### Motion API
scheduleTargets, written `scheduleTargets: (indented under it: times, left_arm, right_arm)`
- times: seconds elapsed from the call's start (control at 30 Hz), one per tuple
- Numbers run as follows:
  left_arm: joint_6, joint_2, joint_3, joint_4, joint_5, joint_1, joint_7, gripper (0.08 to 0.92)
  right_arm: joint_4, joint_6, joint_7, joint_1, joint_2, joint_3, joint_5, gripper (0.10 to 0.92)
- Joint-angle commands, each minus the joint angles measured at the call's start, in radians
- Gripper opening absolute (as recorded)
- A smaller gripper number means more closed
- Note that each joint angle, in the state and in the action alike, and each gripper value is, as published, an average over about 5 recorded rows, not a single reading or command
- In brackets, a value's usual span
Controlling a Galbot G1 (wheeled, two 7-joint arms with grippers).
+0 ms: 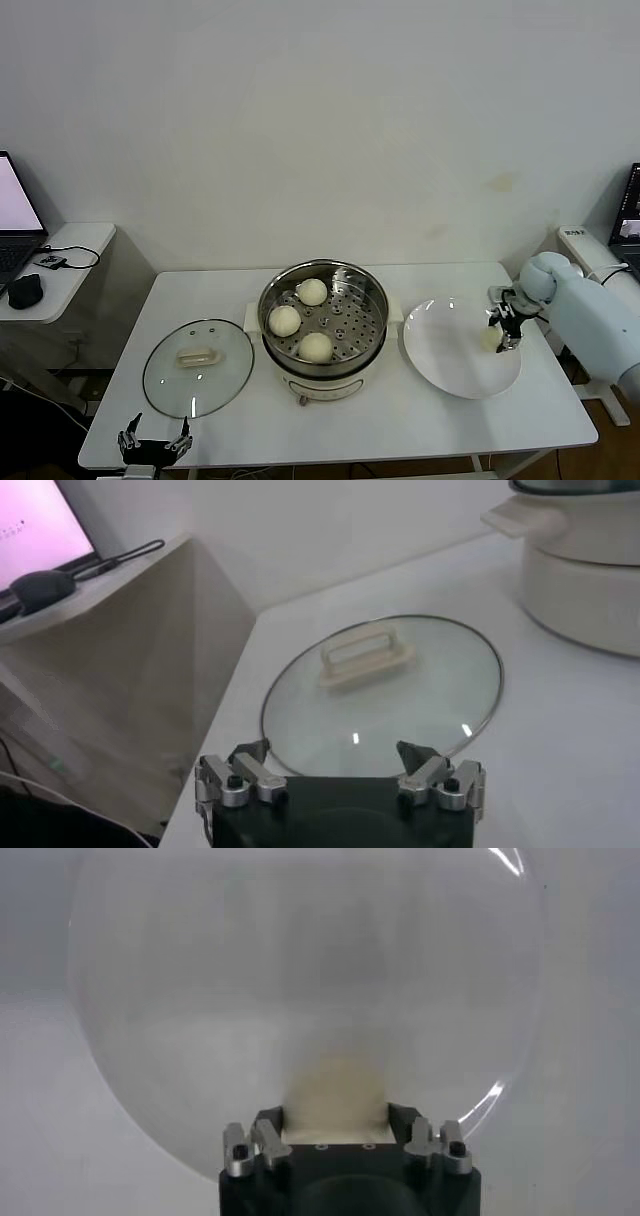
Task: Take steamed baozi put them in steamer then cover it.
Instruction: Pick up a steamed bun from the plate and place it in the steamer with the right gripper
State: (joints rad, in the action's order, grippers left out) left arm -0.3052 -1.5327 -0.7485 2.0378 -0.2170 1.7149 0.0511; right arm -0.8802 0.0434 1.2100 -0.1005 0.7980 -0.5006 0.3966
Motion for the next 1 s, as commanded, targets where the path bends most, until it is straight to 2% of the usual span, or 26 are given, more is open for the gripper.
scheduleTargets:
  times: [0.03, 0.3, 0.63, 1.0]
  left_arm:
    - [0.002, 0.001, 0.005, 0.002, -0.001, -0.006, -0.003, 0.823]
    - [0.008, 0.015, 0.01, 0.031, -0.001, -0.01, -0.008, 0.823]
    - [0.007, 0.025, -0.008, 0.092, 0.022, -0.017, -0.006, 0.823]
    - [0.008, 0.023, -0.012, 0.129, 0.031, -0.02, -0.009, 0.823]
  right_arm:
    - [-0.094, 0.041, 0.028, 0.14, -0.05, -0.091, -0.147, 0.634]
    - [-0.3, 0.16, 0.073, 0.388, -0.069, -0.258, -0.377, 0.628]
    - [-0.419, 0.268, 0.078, 0.653, 0.04, -0.45, -0.659, 0.63]
    - [-0.428, 0.339, 0.063, 0.724, 0.202, -0.622, -0.771, 0.636]
